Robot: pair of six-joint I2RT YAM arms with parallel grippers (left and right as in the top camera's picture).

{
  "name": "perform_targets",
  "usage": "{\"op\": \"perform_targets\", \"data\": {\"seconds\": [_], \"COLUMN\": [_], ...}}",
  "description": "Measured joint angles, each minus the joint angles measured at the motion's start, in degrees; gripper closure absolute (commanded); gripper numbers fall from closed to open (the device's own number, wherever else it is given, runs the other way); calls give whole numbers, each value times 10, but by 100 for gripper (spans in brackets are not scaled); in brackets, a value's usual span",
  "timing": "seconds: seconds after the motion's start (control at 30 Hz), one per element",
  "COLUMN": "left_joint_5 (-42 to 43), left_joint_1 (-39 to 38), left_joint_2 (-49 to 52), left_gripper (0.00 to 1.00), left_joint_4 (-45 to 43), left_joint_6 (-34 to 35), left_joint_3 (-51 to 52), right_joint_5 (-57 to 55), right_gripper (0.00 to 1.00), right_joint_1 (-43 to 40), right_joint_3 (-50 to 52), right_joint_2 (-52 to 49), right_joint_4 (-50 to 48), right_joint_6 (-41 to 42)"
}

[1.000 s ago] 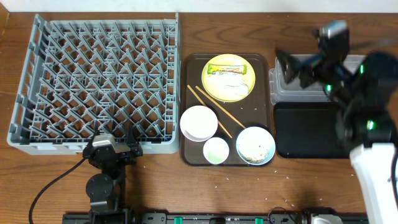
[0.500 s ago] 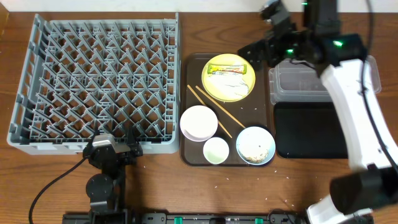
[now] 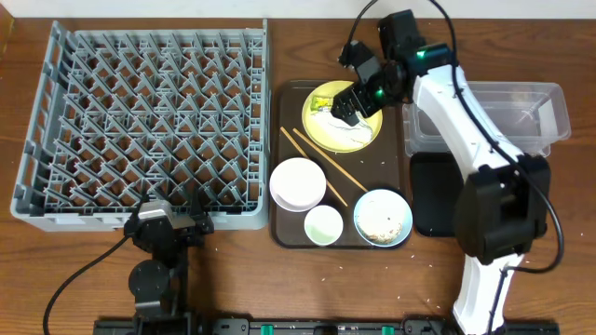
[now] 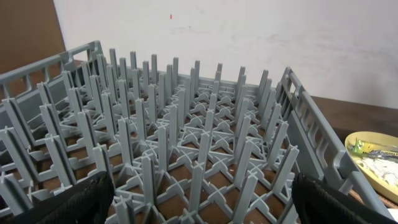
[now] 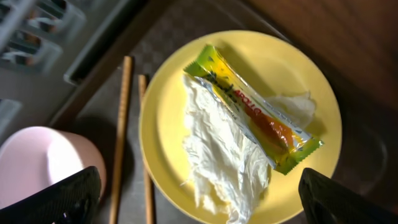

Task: Sort waste into correct bins and load items into the dishwasher
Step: 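Reach the right gripper to the yellow plate and grasp the wrapper and tissue, then carry the wrapper and tissue right and drop them into the clear bin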

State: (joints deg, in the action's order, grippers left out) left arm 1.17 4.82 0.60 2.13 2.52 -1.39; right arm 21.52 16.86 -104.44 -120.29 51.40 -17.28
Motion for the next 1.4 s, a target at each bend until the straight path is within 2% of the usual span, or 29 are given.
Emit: {"op": "perform_targets", "data": {"seconds": [0.47,0.7,0.8,0.93,0.97,1.03,1.07,1.17,1.2,1.4], "left_joint_5": [0,0,0,0,0,0,0,0,0,0], "left_joint_1": [0,0,0,0,0,0,0,0,0,0], "left_joint_2": [0,0,0,0,0,0,0,0,0,0], "left_gripper": [8,8,8,8,8,8,8,8,8,8], "left_joint_4": [0,0,0,0,0,0,0,0,0,0], "left_joint_6": [0,0,0,0,0,0,0,0,0,0], "left_joint_3": [0,0,0,0,0,0,0,0,0,0], "right_joint_5": [-35,-54,-57,-58,-59,-59,-59,-63,-67,-98], "right_gripper": [1,1,5,20,27,46,51,91,99,99], "right_joint_1": [5,5,5,5,5,6,6,7,8,19], "right_joint_3": [-1,-1,-2,-9,-10,-13,-13,-14,-14,-14], "right_joint_2": [-95,-118,-125,-132,-132,-132,-132,-132,-132,-134], "right_joint_4": [-106,-111,-91,-46,-40,-23,-20,-15,-15,-19], "right_joint_6": [-71,-87,-89,-92,-94,-95,-94,-85,-80,-14]}}
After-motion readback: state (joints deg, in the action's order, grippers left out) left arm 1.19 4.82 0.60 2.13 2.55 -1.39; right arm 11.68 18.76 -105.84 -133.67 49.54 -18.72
